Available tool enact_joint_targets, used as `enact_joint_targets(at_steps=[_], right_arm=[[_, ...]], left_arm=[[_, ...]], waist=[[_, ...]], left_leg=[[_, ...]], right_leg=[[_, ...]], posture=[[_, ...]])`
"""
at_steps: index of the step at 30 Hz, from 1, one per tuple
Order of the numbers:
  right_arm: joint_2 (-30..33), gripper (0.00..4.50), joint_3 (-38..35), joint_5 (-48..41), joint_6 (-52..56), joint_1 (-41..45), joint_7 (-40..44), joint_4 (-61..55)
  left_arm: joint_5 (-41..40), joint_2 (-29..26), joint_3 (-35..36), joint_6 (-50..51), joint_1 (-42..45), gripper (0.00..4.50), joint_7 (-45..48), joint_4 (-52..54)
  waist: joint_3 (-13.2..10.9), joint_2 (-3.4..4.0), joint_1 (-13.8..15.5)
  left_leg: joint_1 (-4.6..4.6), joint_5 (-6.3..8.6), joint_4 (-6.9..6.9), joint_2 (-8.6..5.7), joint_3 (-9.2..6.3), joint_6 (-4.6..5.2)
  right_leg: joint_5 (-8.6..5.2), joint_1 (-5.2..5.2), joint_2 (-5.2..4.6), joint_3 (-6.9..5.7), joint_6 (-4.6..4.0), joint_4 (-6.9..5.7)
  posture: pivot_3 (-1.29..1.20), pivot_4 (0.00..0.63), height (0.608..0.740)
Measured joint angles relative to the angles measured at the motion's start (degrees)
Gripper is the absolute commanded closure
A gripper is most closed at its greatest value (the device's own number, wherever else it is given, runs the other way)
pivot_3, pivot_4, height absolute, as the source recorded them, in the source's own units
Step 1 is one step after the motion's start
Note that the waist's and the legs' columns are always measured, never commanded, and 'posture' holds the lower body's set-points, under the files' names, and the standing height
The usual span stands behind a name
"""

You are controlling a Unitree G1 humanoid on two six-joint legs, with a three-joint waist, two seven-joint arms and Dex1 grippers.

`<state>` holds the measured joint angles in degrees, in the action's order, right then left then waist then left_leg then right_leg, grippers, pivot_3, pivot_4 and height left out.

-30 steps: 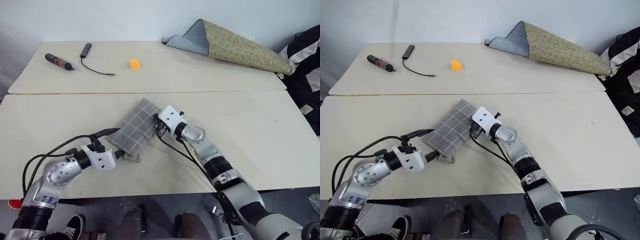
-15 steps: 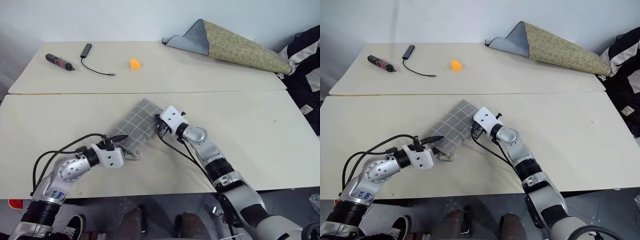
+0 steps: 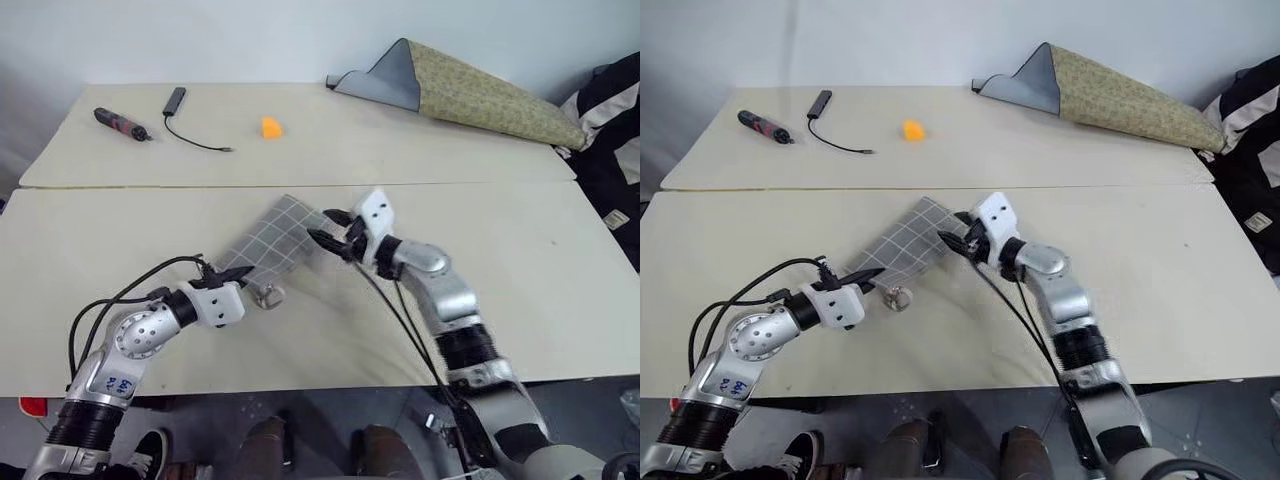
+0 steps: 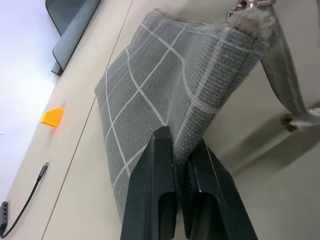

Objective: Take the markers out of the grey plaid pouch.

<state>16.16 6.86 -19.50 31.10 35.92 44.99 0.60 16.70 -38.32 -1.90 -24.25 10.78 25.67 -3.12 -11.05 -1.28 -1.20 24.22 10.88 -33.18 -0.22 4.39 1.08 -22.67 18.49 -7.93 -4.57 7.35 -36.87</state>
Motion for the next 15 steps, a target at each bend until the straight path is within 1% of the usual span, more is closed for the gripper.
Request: enact_joint_targets(at_steps=[2, 4, 6, 11, 15], right_arm=[[1.90, 1.92, -0.16, -4.83, 8.45, -1.57, 1.99, -5.55], [1.91, 1.92, 0.17, -8.24, 15.10, -3.26, 1.58, -9.89], [1.64, 1.92, 2.47, -9.96, 20.11, -5.15, 0.33, -13.74], [-1.52, 1.92, 7.20, -10.19, 24.61, -7.44, -4.27, -15.00], [-5.31, 1.92, 7.81, -9.80, 25.06, -7.28, -8.08, -13.22]], left_arm=[[0.61, -0.03, 0.00, -0.19, 0.05, 4.50, -0.21, 0.01], [1.66, -0.02, -0.33, -0.28, 0.56, 4.50, -0.75, -0.03], [2.08, 0.35, -0.96, -0.16, 1.55, 4.50, -1.08, -0.21], [2.75, 0.90, -1.56, -0.17, 2.31, 4.50, -1.31, -0.30], [2.75, 1.34, -1.58, -0.15, 2.41, 4.50, -1.31, -0.24]], waist=[[0.01, -0.01, -0.12], [0.01, -0.01, -0.27], [0.01, -0.01, -0.29], [0.01, -0.01, -0.30], [0.01, -0.02, -0.30]], left_leg=[[-0.01, 0.08, 0.00, 0.00, 0.01, 0.08], [-0.01, 0.14, 0.03, 0.00, 0.02, 0.10], [0.00, 0.14, 0.03, 0.01, 0.02, 0.10], [0.02, 0.07, 0.02, -0.03, 0.08, 0.00], [0.02, -0.03, 0.01, -0.04, 0.08, 0.08]], right_leg=[[0.01, -0.01, -0.06, -0.05, -0.02, 0.02], [0.02, 0.03, -0.10, -0.18, -0.04, 0.01], [0.03, 0.05, -0.16, -0.43, -0.06, -0.01], [0.07, 0.07, -0.52, -1.39, -0.13, -0.01], [0.07, 0.06, -0.53, -1.55, -0.13, -0.02]], posture=[[0.00, 0.150, 0.740], [0.00, 0.150, 0.740], [0.00, 0.150, 0.740], [0.00, 0.150, 0.740], [0.00, 0.150, 0.740]])
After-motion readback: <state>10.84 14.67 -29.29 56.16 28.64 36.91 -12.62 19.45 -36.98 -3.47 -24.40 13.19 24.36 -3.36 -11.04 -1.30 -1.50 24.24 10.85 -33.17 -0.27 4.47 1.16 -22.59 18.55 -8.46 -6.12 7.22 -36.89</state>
